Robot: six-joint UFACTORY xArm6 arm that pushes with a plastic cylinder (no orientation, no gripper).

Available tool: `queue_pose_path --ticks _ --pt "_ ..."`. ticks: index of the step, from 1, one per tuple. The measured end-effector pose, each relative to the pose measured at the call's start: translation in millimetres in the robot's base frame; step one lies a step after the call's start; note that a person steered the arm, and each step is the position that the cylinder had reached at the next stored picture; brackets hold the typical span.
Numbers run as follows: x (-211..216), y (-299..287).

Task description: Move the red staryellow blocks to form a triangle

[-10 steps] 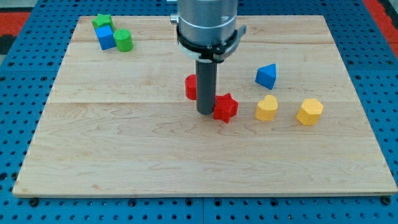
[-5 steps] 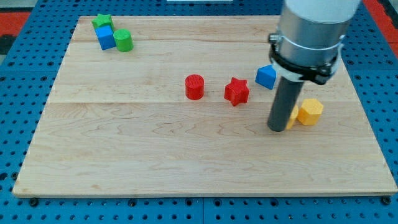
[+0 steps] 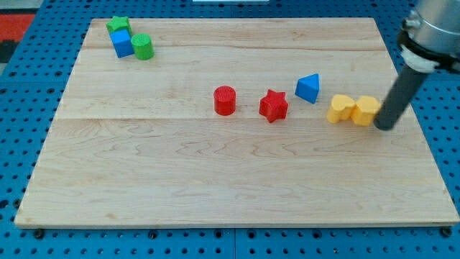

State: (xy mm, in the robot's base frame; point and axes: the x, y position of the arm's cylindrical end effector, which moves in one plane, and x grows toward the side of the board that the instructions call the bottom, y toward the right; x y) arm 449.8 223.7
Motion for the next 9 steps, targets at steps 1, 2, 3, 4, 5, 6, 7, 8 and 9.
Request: queue_pose_path --ticks 1,2,3,4,5,6,7,8,9 --pt "-15 -32" --pt "-20 -29" --pt "-47 -3" --pt "-80 38" --pt "-116 62" --pt "-90 23" --pt "-57 -26" --pt "-63 -57" --pt "-89 -107"
